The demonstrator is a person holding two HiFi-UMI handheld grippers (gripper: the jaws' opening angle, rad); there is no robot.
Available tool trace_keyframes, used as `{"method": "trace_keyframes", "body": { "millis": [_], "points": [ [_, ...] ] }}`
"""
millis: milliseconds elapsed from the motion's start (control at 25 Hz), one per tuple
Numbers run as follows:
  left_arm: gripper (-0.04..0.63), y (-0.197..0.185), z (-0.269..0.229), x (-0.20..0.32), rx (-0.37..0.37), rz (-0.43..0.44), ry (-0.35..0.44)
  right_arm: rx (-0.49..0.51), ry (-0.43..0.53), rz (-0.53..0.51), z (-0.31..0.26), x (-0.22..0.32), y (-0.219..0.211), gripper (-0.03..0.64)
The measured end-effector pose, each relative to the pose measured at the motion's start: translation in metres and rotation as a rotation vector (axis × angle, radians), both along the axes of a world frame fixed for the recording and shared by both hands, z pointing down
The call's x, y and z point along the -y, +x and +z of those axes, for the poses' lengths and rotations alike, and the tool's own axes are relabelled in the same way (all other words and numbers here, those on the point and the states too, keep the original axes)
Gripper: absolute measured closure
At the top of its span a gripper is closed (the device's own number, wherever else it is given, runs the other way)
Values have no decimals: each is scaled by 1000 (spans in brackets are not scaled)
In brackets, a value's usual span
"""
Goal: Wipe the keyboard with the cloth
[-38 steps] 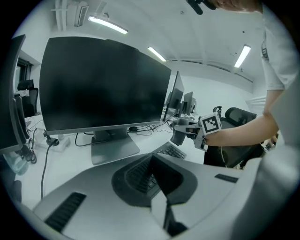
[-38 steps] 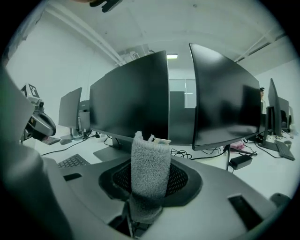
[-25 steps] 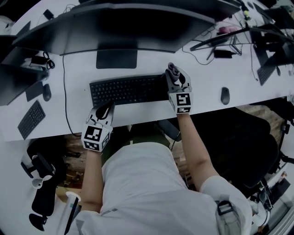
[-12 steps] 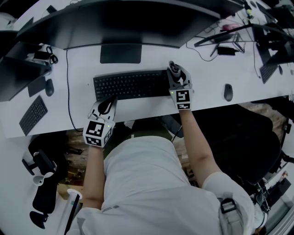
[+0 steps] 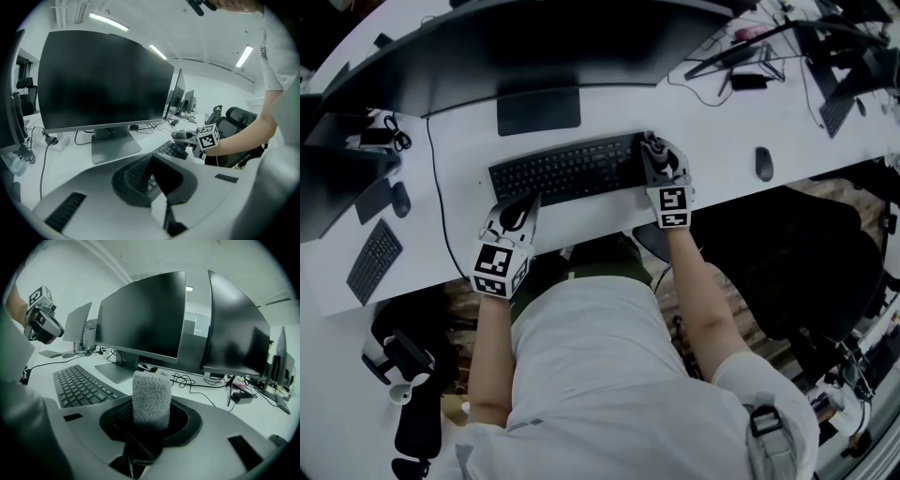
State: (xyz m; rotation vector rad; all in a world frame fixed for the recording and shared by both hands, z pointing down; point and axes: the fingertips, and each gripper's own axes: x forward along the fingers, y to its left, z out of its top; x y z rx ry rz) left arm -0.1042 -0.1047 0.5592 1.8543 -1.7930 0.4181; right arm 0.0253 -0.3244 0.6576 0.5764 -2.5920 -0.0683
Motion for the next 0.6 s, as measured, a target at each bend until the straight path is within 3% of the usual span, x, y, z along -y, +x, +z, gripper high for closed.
{"method": "trace_keyframes", "body": {
  "millis": [600],
  "points": [
    [594, -17, 3, -1, -20, 168, 0, -20, -22, 178, 7, -37, 40, 500]
  ]
}}
